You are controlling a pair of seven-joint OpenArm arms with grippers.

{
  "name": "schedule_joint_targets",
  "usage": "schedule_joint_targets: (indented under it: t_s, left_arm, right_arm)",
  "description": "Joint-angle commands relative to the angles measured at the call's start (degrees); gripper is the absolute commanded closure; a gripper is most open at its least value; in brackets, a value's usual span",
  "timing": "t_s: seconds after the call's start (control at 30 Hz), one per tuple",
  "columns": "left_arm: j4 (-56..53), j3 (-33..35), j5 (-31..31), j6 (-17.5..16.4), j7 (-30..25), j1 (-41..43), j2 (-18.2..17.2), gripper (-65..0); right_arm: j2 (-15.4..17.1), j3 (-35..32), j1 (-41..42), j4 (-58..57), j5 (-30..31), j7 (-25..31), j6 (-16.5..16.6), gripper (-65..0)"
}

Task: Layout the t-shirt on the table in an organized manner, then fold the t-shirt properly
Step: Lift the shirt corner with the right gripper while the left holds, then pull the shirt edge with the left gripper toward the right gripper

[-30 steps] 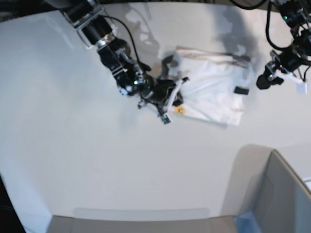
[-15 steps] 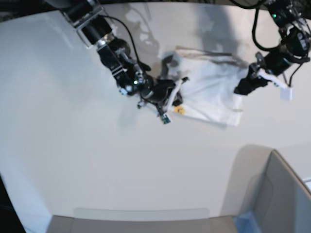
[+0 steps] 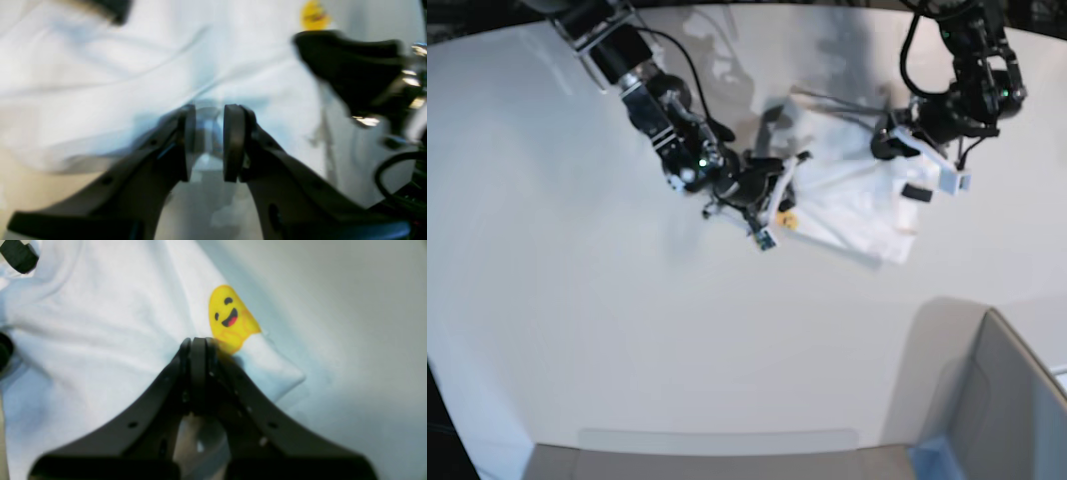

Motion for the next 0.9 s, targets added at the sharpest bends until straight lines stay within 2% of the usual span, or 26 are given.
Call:
schedule_joint_targets:
  t_s: [0.0,0.2,0.37,0.57,0.7,0.87]
  left_arm:
    - [-0.6,0.0,-0.6,-0.3,0.4,-0.3,-0.5,-15.1]
    - [-4.9,4.4,-0.5,-0.3,0.2,-0.8,-0.9,-15.1]
    - [-3.2,4.2,-1.0,-0.3,0.4,-1.1,-0.9,-15.1]
    - [5.0,4.2,-1.0,-0.2,0.5,-1.3,-0.9,-15.1]
    - [7.7,4.2,-1.0,-0.2,0.6,-1.0,-0.8,-15.1]
    - [10.1,4.2,-1.0,-0.2,2.4,3.1,-0.8,-15.0]
  right_arm:
    - [-0.2,0.0,0.5,2.1,-0.2,0.3,0.1,0.0]
    - [-0.2,0.0,0.7,9.2,-0.2,0.3,0.1,0.0]
    - [-0.2,0.2,3.2,11.1,-0.5,0.3,0.1,0.0]
    - [1.1,0.9,6.7,8.2,-0.7,0.3,-0.1,0.0]
    - [1.2,3.9,8.8,2.6,-0.7,0.6,-0.1,0.0]
    - [1.4,7.2,10.5,-2.2,-0.7,0.7,-0.1,0.0]
